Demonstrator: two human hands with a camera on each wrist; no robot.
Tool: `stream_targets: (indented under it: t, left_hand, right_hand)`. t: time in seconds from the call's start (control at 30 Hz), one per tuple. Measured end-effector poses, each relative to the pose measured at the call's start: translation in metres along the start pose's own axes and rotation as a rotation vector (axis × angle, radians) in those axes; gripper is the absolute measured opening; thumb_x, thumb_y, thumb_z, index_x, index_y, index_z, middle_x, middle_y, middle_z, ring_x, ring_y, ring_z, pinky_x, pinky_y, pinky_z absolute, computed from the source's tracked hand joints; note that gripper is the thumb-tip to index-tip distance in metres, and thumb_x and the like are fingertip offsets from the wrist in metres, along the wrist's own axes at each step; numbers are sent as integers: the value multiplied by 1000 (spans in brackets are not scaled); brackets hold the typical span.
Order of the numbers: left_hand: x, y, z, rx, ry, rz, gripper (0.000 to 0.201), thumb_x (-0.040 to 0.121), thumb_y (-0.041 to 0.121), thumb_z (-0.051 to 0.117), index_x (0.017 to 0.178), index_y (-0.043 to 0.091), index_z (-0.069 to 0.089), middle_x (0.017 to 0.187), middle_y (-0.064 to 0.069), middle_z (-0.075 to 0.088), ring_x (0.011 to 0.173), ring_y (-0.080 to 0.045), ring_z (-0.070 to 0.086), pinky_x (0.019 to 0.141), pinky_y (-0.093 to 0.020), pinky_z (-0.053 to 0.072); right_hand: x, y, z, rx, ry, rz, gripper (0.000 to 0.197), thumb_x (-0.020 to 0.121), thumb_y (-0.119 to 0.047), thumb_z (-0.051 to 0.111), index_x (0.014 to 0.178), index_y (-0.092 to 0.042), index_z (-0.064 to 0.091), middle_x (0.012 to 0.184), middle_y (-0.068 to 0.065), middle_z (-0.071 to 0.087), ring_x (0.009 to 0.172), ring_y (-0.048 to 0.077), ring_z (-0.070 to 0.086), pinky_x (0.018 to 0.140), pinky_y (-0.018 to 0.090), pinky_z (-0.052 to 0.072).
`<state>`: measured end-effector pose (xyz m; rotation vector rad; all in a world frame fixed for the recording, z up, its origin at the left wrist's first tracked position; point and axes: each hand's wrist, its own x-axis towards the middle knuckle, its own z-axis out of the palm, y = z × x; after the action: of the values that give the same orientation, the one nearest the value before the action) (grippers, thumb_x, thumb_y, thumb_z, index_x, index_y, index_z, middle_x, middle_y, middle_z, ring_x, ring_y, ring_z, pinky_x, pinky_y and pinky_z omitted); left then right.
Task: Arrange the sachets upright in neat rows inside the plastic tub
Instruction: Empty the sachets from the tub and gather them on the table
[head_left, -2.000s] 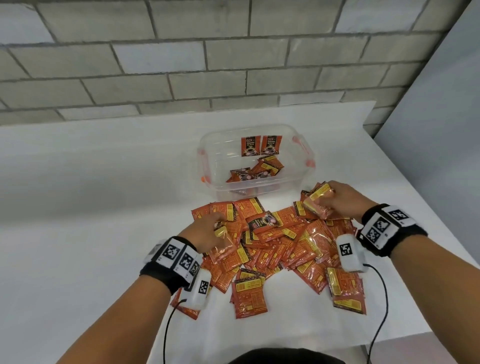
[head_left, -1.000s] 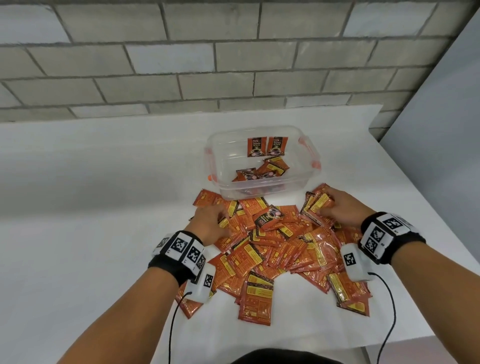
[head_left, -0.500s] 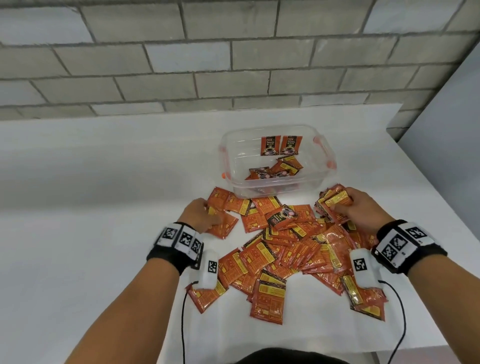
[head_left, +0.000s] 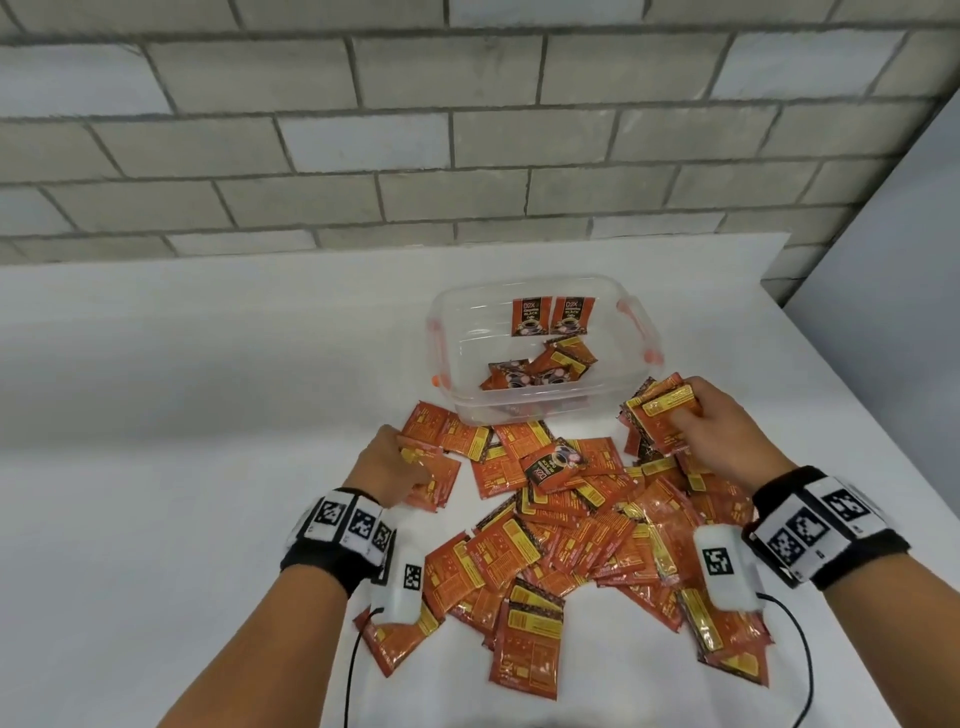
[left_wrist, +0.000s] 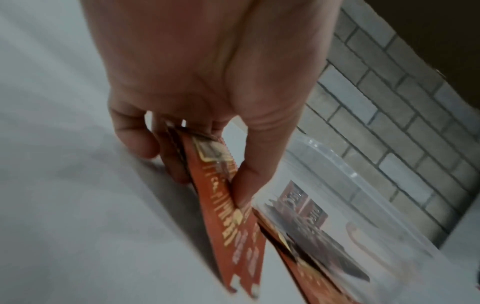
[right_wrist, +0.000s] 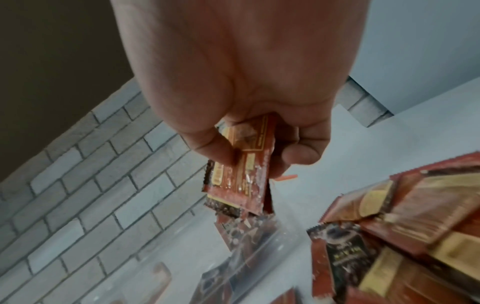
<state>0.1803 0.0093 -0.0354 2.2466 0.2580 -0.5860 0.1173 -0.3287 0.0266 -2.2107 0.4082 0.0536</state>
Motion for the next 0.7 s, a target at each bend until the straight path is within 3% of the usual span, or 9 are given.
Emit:
stream_targets:
  t: [0.07,0.17,0.2,0.3,0.37,0.43,0.5,0.6,0.7]
  left_hand:
    - [-8,0,-10,-186,2,3,38,83,10,71,110,12,43,89,-6,63,66,-13,63,48,-19,50]
    - [-14,-1,-31,-423,110,-5,35,81,11,74,110,7,55,93,-12,69,74,-24,70,68,-37,60]
    - [-16,4,-41,-529,184,10,28,83,7,70,109,6,59,94,-15,70,72,-24,71,67,-39,60]
    - [-13,46,-64,-682,369,158,10,88,3,61,93,12,63,90,-12,68,66,-13,70,52,-27,57]
    - [-3,86,-65,-710,311,231,13,84,4,65,89,16,67,88,-9,70,72,-19,72,60,-38,60]
    - [10,119,-49,-620,106,262,19,80,2,69,73,19,73,87,-7,73,70,-22,72,68,-45,60]
    - [28,140,-26,-329,-25,261,14,82,5,68,74,16,73,97,-11,72,75,-22,70,73,-39,60]
    - [56,149,1,66,23,211,14,81,15,69,86,3,72,85,-8,71,67,-19,64,53,-25,50]
    - [67,146,13,173,57,137,19,81,16,67,69,7,56,68,-5,60,55,-15,52,44,-20,38]
  right_hand:
    - [0,-9,-6,52,32,-18,16,95,-14,46,107,-20,55,94,1,64,83,17,61,68,28,44]
    - [6,-25,-9,84,62,-62,16,95,-13,48,105,-21,56,91,-2,63,79,12,60,64,27,44]
    - [8,-32,-9,92,61,-81,16,95,-12,48,105,-21,56,92,-3,64,79,12,61,64,27,46]
    - [29,-56,3,157,26,-142,19,94,-9,50,96,-27,54,94,-5,65,79,11,65,70,30,54]
    - [51,-73,18,165,27,-132,21,92,-9,55,89,-30,53,93,-7,63,78,8,61,67,25,49]
    - [74,-83,36,159,17,-64,14,89,-10,59,95,-23,55,94,-3,63,76,8,59,64,23,46]
    - [97,-85,53,73,-19,-7,9,88,-8,59,90,-16,60,92,1,66,77,13,62,63,26,50]
    - [122,-82,72,-309,-95,37,16,89,-9,53,97,-3,66,100,13,69,84,26,66,63,27,51]
    - [132,-79,81,-535,-163,81,13,92,-12,52,98,-3,61,109,14,68,97,28,66,72,28,50]
